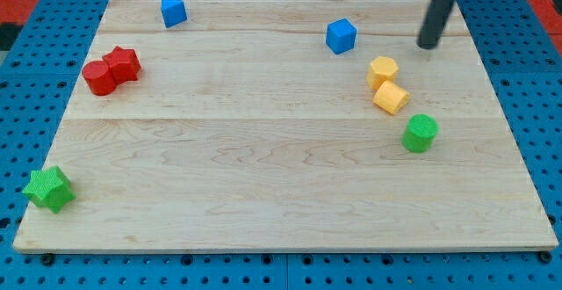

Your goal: Move the blue cube above the yellow hexagon

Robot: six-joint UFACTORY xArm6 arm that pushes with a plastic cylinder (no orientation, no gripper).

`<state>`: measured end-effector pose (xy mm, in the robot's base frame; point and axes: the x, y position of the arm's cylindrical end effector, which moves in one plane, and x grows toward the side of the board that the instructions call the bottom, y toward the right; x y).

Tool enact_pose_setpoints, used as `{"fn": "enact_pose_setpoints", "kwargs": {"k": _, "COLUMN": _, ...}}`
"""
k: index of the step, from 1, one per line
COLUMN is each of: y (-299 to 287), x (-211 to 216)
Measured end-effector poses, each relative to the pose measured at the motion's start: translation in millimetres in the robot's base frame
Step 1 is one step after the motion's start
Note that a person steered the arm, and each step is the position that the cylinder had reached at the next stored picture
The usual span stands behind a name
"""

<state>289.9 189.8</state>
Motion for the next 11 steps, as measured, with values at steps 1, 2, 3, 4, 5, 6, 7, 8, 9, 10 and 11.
{"fn": "enact_pose_setpoints", "kwargs": {"k": 1, "y": -71, "x": -19}}
{"fn": "enact_pose_setpoints", "kwargs": {"k": 2, "y": -133, "x": -42}}
{"fn": "enact_pose_setpoints", "kwargs": {"k": 3, "y": -172, "x": -33}}
{"fn": "enact_pose_setpoints", "kwargs": {"k": 4, "y": -130, "x": -28}}
{"fn": "enact_pose_setpoints", "kwargs": {"k": 5, "y": -113, "x": -4}}
{"fn": "enact_pose_setpoints", "kwargs": {"k": 6, "y": -112, "x": 0}}
{"fn": "enact_pose_setpoints", "kwargs": {"k": 7, "y": -117, "x": -9}}
{"fn": "enact_pose_setpoints", "kwargs": {"k": 8, "y": -143, "x": -7}}
{"fn": "enact_pose_setpoints", "kwargs": {"k": 9, "y": -169, "x": 20}}
{"fn": "enact_pose_setpoints", "kwargs": {"k": 10, "y": -176, "x": 41}}
{"fn": "enact_pose_setpoints", "kwargs": {"k": 11, "y": -165, "x": 42}}
